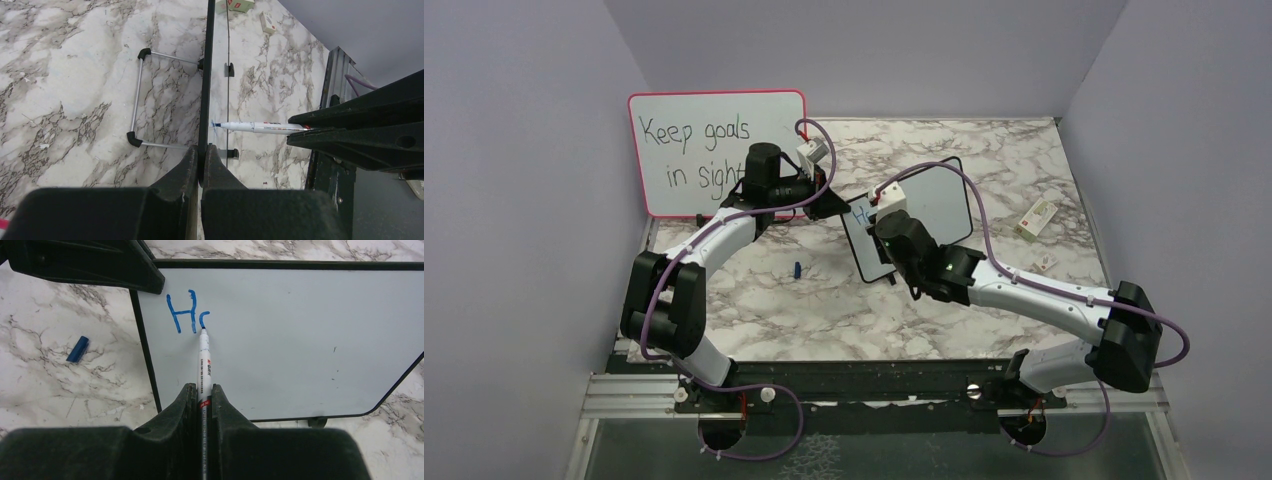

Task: Write a sentence on the whiteboard

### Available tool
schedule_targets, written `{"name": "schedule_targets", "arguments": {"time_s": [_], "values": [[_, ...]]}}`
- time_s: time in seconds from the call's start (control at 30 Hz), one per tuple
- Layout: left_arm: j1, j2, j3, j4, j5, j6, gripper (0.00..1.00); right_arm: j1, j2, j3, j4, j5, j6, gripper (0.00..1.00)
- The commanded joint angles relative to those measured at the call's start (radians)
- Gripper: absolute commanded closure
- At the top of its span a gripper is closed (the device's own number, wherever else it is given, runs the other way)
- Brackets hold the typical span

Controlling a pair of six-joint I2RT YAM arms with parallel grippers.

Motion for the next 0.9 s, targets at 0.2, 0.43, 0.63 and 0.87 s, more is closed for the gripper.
{"name": "schedule_targets", "arguments": {"time_s": [0.2,0.43,0.63,0.87], "values": [[0.004,-0.003,0.004,-0.048,0.02,0.047,1.0,-0.007,-0.023,-0.022,-0.043,0.074,0.017,0.99],[0.004,-0.001,0.004,-0.049,0.022,0.047,1.0,-0.012,-0.025,-0.024,-0.002,0.077,0.015,0.99],[0.002,0.0,0.005,-0.048,0.027,0.045,1.0,-0.014,-0.017,-0.012,0.035,0.08,-0.002,0.99],[0.002,0.001,0.005,-0.048,0.028,0.045,1.0,-0.017,-0.01,0.005,0.061,0.075,-0.017,0.99]]}}
